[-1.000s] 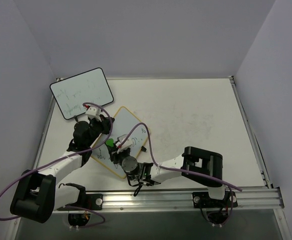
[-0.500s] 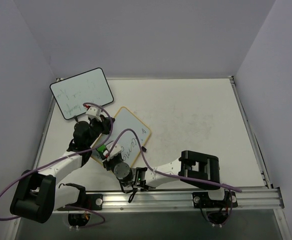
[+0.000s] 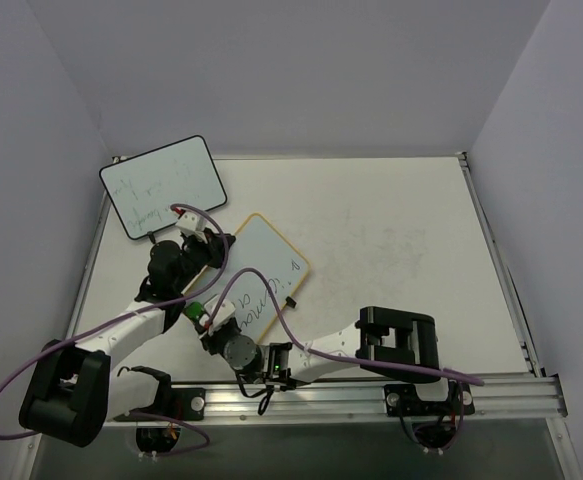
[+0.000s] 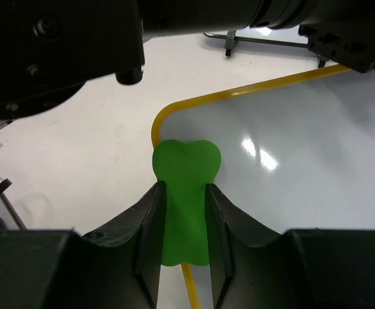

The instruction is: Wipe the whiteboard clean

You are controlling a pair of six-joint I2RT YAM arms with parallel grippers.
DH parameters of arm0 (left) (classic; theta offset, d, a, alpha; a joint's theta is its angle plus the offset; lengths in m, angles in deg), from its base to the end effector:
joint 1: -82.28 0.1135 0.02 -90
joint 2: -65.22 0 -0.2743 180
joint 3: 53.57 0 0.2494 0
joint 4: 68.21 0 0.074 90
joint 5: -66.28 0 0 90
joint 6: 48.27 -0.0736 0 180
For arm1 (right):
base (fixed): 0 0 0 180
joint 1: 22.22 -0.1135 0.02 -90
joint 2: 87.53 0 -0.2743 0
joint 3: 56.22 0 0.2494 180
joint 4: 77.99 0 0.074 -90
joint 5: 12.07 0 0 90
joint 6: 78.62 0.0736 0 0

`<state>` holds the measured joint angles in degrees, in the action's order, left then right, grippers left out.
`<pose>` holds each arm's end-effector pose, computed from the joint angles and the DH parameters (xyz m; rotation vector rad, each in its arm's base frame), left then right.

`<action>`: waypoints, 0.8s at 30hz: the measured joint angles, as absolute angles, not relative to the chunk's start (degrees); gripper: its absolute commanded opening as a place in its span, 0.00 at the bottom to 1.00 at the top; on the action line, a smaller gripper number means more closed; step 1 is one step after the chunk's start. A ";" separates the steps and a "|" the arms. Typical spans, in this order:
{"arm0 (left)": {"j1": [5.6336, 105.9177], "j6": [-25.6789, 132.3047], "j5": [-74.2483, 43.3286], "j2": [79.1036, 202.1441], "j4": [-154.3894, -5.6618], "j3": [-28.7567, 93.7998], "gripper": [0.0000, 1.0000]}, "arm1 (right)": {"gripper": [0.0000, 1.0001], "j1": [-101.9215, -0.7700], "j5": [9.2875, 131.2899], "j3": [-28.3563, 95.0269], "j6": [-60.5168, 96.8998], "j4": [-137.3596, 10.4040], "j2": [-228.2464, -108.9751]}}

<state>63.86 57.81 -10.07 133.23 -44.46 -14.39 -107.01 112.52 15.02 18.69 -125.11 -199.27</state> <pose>0.2609 -0.1052 0.2347 0.2193 1.6842 -0.6511 0.0820 0.4393 0.2218 -0.5120 1.4483 0.8588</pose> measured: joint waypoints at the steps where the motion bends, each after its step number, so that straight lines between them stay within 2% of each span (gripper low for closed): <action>1: 63.71 57.83 -10.12 133.23 -44.46 -14.33 0.02 | 0.00 -107.01 112.23 14.72 18.82 -125.15 -199.27; 24: 61.74 58.01 -13.35 133.20 -47.74 -12.60 0.02 | 0.00 -104.52 112.63 8.03 28.83 -118.79 -193.70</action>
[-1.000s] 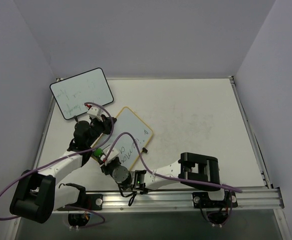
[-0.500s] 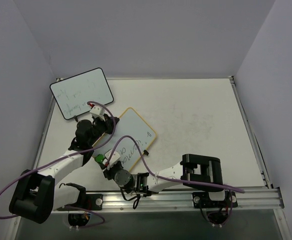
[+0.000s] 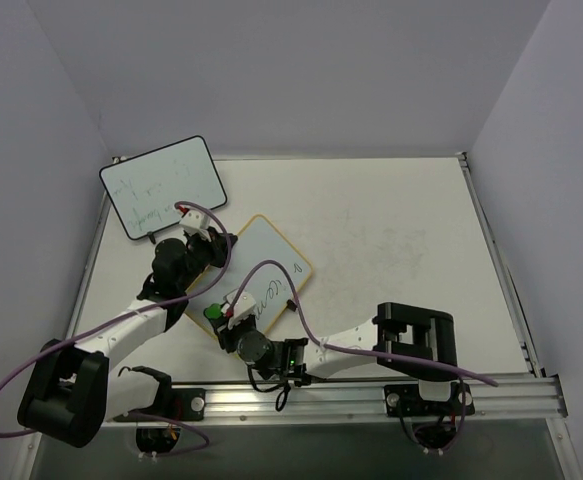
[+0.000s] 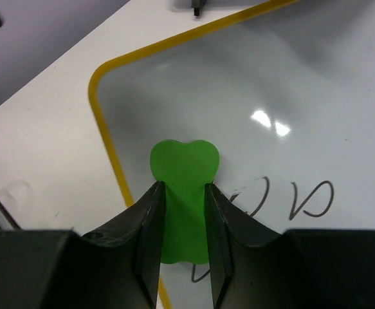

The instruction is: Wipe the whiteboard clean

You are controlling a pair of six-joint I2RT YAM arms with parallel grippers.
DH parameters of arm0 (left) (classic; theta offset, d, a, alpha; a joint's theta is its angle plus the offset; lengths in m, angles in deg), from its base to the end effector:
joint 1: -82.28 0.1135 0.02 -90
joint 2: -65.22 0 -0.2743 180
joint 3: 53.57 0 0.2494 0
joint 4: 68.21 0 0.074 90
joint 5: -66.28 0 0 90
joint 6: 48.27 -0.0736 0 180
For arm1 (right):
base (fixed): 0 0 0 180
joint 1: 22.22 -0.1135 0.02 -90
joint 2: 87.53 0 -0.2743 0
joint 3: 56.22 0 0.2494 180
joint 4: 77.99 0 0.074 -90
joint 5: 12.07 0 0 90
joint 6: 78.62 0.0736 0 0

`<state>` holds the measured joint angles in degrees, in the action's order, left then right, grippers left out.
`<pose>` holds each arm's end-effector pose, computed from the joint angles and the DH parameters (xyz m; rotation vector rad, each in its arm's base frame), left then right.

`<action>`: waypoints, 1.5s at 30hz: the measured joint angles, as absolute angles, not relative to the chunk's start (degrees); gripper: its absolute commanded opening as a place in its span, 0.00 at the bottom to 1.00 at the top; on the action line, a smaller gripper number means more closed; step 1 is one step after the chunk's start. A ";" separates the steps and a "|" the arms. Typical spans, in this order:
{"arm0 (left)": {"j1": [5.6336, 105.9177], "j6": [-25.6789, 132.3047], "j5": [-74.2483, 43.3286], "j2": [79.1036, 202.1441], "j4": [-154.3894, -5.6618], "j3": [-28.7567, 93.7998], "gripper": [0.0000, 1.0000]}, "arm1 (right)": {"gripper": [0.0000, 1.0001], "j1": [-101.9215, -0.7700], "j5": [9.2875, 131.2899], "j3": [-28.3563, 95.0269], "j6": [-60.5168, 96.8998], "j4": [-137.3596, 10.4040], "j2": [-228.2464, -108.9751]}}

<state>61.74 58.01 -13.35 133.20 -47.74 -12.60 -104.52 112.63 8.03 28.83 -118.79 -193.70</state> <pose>0.2620 -0.1123 0.2379 0.2028 1.7112 -0.6317 0.0973 0.4071 0.2077 -0.4397 1.5974 0.8689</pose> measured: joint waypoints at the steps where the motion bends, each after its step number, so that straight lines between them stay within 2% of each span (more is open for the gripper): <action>1: 61.74 58.01 -13.55 133.20 -47.85 -12.60 0.02 | 0.00 -103.89 112.63 8.03 29.33 -118.66 -193.55; 10: 60.39 59.10 -12.13 133.14 -48.90 -12.58 0.02 | 0.00 -94.75 114.18 7.81 32.44 -117.57 -194.03; 22: 60.34 59.40 -11.86 132.53 -49.51 -12.58 0.02 | 0.00 -94.45 114.11 8.03 32.70 -117.87 -194.33; 24: 60.34 59.75 -13.15 131.46 -50.25 -12.58 0.09 | 0.00 -94.58 114.14 8.00 32.59 -117.90 -194.33; 26: 60.34 60.34 -14.90 130.01 -51.04 -12.45 0.24 | 0.00 -94.64 114.18 8.00 32.52 -117.90 -194.33; 29: 60.34 61.68 -18.88 127.63 -53.00 -11.53 0.38 | 0.00 -94.69 114.20 8.00 32.39 -117.87 -194.33; 37: 60.49 64.43 -28.85 128.85 -59.39 -2.70 0.49 | 0.00 -94.69 114.20 8.00 32.37 -117.87 -194.33; 42: 61.22 64.76 -27.62 134.36 -60.44 -0.88 0.49 | 0.00 -94.69 114.16 8.00 32.37 -117.85 -194.31; 45: 63.34 65.02 -22.99 136.83 -60.33 -0.88 0.48 | 0.00 -94.69 114.07 8.00 32.37 -117.81 -194.27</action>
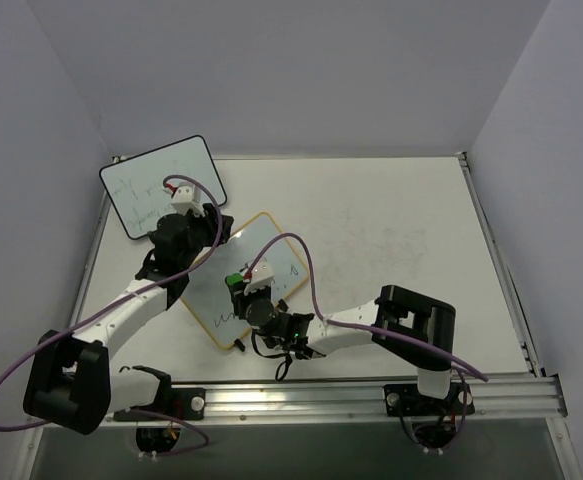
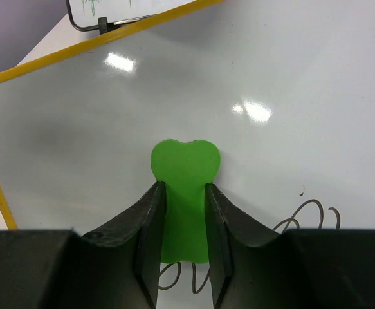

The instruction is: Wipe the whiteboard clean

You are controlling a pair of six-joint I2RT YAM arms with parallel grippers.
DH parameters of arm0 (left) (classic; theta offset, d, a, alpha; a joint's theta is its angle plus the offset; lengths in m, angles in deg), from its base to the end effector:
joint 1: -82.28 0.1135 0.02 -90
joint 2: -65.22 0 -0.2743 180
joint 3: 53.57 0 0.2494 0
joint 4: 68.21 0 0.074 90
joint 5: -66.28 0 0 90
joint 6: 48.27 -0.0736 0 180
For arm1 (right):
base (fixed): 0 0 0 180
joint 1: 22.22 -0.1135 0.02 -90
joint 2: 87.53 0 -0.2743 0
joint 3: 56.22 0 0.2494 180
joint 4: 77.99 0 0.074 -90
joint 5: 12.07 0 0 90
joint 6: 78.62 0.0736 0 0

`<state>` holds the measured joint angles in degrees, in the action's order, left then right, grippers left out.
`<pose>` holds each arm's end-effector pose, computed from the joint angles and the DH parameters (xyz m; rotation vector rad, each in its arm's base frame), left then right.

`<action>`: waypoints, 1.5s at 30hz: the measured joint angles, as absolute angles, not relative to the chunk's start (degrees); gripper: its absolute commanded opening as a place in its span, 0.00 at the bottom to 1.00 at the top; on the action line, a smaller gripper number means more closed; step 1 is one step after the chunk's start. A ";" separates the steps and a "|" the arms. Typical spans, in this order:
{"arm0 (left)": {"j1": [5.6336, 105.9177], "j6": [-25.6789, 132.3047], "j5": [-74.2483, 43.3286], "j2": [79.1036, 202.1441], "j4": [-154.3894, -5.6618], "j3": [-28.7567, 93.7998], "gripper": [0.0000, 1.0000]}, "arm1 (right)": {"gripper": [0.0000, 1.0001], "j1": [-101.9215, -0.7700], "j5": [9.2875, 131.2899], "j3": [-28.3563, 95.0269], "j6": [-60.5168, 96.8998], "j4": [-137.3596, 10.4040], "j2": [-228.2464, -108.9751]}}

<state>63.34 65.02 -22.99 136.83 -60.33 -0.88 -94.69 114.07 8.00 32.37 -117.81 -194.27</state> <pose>0.2969 -0.1029 0.2647 -0.0587 1.7947 -0.5435 0.1667 0.3837 0.2013 -0.2441 1.6431 0.7470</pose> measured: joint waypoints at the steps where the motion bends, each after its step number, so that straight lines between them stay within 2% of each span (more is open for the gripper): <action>1: 64.39 65.15 -21.28 137.55 -60.00 -0.88 0.48 | 0.00 -94.69 113.96 8.00 32.37 -117.74 -194.22; 4: 68.25 65.94 -15.71 139.54 -58.49 -0.93 0.43 | 0.00 -94.69 113.83 8.00 32.37 -117.39 -194.03; 17: 73.35 69.96 3.79 144.48 -46.80 -5.02 0.43 | 0.00 -94.69 113.68 8.03 32.37 -117.09 -193.92; 45: 74.20 66.55 11.70 144.77 -47.89 -5.04 0.37 | 0.00 -94.66 113.72 9.80 31.85 -113.76 -193.92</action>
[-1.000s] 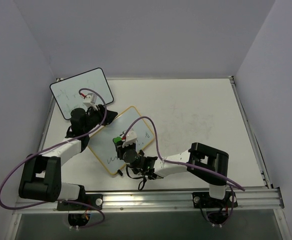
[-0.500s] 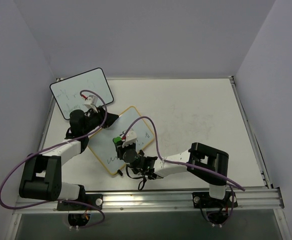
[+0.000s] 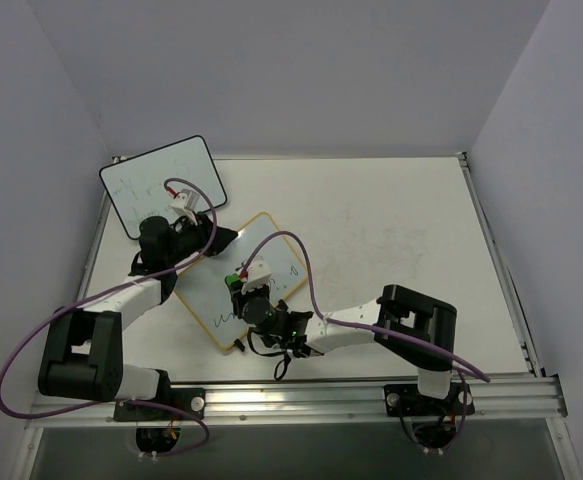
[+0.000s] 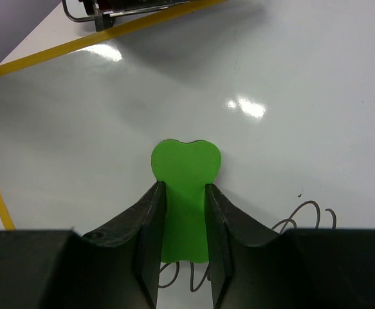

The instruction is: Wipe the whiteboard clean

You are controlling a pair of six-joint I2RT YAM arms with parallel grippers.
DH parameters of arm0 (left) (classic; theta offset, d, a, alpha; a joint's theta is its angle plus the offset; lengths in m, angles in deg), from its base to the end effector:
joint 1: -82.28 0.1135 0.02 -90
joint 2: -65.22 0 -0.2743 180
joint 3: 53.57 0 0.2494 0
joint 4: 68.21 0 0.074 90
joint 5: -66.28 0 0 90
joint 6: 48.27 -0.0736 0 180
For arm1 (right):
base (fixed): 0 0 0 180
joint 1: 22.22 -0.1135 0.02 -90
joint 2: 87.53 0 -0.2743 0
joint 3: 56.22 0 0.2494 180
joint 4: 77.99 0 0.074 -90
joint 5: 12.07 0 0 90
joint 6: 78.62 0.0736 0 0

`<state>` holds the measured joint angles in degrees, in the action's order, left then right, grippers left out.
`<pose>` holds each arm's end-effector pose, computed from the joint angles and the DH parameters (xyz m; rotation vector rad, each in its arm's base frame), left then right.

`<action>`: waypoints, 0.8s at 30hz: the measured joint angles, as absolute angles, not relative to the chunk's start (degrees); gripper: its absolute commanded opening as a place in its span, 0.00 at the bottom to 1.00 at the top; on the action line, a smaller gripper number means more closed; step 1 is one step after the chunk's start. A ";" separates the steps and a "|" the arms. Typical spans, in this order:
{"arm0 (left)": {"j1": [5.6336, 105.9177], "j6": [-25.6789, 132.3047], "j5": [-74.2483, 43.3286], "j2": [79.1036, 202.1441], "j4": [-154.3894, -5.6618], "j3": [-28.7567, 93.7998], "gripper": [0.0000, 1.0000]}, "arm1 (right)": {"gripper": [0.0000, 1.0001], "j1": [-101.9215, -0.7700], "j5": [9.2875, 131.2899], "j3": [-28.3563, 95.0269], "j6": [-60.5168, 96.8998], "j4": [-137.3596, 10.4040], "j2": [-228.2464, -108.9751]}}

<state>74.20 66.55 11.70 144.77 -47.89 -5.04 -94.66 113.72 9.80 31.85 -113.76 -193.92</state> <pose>0.3065 -0.0866 0.2298 0.2047 1.8101 -0.9526 0.1680 0.3881 0.2044 -0.2752 1.6634 0.7213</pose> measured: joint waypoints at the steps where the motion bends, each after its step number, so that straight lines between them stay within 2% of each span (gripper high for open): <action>1: 74.20 66.27 11.85 144.77 -48.35 -4.75 0.33 | 0.00 -94.66 113.72 9.93 31.76 -113.55 -193.92; 14: 74.75 63.49 13.27 145.95 -51.04 -2.76 0.13 | 0.00 -94.58 113.70 10.32 31.65 -112.91 -193.92; 19: 74.83 63.40 13.69 146.03 -50.93 -2.74 0.03 | 0.00 -94.58 113.68 10.54 31.10 -112.78 -193.94; 24: 74.81 63.40 13.84 146.03 -50.62 -2.74 0.02 | 0.00 -94.79 113.76 11.11 29.94 -112.63 -194.27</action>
<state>74.81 63.40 13.84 146.03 -50.62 -2.74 -94.79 113.76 11.11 29.94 -112.63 -194.27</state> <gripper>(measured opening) 0.136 0.242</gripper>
